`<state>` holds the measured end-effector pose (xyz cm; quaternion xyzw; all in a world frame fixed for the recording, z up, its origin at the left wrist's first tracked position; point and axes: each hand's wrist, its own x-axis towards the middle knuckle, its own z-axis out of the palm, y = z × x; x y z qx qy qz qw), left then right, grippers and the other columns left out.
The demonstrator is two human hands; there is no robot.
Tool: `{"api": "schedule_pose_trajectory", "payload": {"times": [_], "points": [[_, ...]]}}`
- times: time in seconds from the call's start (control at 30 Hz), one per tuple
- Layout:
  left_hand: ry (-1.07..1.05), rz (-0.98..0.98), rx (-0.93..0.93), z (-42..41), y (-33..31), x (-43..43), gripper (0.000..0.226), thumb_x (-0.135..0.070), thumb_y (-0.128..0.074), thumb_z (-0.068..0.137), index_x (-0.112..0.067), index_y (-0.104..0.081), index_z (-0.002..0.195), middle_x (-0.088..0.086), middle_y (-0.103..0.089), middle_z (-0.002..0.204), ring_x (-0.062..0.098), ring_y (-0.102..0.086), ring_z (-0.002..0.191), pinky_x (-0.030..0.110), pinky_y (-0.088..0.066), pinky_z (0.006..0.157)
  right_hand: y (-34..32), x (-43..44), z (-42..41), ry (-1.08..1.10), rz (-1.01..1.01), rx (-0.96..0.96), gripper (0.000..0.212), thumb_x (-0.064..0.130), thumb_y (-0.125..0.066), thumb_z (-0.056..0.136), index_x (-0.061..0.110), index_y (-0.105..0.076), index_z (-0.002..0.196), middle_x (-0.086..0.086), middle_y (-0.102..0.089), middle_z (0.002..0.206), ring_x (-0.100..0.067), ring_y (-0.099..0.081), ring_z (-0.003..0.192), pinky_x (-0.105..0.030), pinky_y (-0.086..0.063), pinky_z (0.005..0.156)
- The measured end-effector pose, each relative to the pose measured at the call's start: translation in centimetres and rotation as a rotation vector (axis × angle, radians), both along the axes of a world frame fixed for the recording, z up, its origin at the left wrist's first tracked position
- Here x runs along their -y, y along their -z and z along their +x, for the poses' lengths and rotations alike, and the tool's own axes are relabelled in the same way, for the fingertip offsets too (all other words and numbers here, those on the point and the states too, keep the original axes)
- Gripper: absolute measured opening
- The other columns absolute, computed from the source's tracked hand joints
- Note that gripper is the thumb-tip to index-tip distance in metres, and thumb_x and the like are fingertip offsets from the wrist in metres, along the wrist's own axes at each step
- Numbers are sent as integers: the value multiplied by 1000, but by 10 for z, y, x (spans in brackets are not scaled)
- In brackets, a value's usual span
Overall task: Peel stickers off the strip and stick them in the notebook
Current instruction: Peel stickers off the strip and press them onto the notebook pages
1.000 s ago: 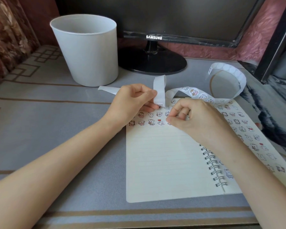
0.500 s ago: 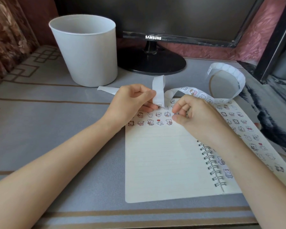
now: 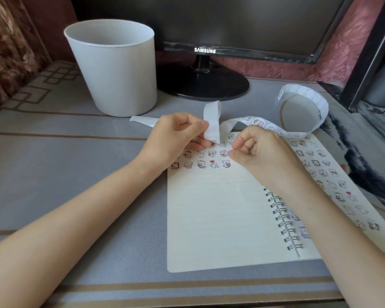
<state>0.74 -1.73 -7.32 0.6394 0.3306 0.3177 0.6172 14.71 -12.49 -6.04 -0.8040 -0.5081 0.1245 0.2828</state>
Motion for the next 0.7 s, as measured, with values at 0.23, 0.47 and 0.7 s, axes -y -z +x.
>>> {"api": "schedule_pose_trajectory", "payload": {"times": [0.23,0.47,0.7], "points": [[14,1,26,-1,-3,1,16,-13,-57,94,1,-61,87,6,-70,68,11,-69,61,18,-56,59,-1,2,2,-49,-21,-26,13,28,-71,81,26,-59,82,11,-59,70,-2,-49,59,-29,-40,63],[-20,118,46,-3,-7,4,16,-17,-57,94,-6,-57,83,1,-68,64,15,-69,60,20,-40,42,-7,0,-6,-92,332,-134,12,29,-73,80,24,-63,84,9,-68,84,-11,-59,64,-30,-46,62],[-1,127,74,-2,-8,6,15,-17,-57,94,-9,-57,81,-4,-66,59,14,-68,60,19,-40,43,-4,-3,-11,-116,398,-110,10,22,-75,78,29,-71,84,17,-66,73,-9,-59,67,-38,-52,72]]}}
